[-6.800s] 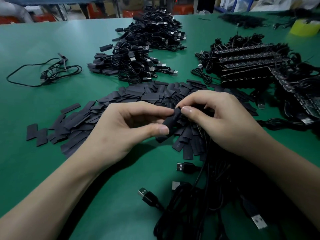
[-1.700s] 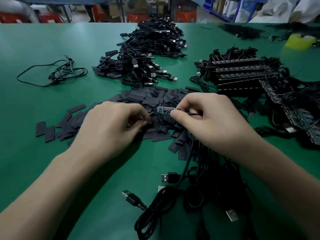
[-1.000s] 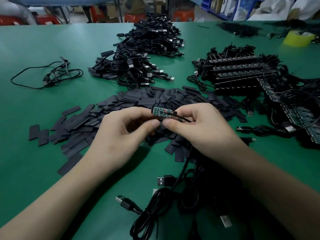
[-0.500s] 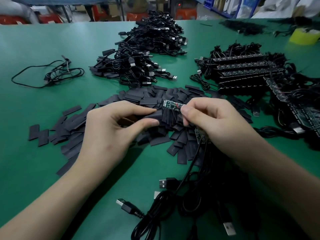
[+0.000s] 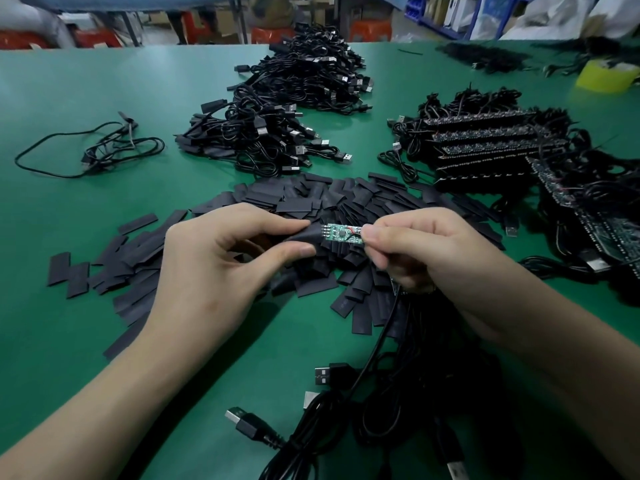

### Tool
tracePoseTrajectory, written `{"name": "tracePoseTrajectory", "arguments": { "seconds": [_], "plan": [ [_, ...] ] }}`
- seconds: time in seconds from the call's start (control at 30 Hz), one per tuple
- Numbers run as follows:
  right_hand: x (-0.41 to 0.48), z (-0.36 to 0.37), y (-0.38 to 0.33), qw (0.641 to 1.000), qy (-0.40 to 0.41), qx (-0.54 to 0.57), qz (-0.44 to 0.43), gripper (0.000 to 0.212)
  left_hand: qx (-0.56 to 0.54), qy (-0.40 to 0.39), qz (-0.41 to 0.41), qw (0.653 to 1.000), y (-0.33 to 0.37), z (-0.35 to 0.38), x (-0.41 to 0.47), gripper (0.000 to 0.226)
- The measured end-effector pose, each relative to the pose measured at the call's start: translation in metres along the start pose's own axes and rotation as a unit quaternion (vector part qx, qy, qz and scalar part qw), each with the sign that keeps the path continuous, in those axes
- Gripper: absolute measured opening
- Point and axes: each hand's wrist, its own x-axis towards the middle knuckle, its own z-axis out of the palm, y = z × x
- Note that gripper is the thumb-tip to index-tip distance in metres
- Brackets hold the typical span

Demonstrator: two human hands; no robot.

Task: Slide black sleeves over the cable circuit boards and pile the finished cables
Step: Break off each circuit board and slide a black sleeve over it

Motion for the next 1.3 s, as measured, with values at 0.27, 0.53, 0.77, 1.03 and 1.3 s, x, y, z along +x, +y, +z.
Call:
{"name": "tracePoseTrajectory", "arguments": {
  "seconds": [0.27, 0.53, 0.77, 1.03, 1.3],
  "plan": [
    [0.0019, 0.0004, 0.0014, 0.999, -0.032, 0.020, 0.023, 0.039, 0.002, -0.007, 0.013, 1.000, -0.0025, -0.0009, 0.0008, 0.024],
    [0.0009, -0.0015, -0.0005, 0.998, -0.038, 0.029, 0.048, 0.044, 0.078, -0.027, 0.096, 0.992, -0.0017, -0.0051, 0.0021, 0.024],
    [0.0004, -0.0075, -0.0016, 0.991, -0.066, 0.102, 0.064, 0.033, 0.085, -0.061, 0.119, 0.987, 0.0009, -0.0059, 0.0011, 0.026],
    [0.0011, -0.0013, 0.0039, 0.997, -0.076, -0.030, 0.012, 0.040, 0.029, -0.101, 0.067, 0.992, 0.0049, -0.0033, -0.0004, 0.025],
    [-0.0002, 0.0005, 0.0021, 0.995, -0.088, -0.054, -0.011, 0.039, 0.053, -0.085, 0.135, 0.986, 0.0063, 0.0004, -0.0040, 0.026]
  ]
}}
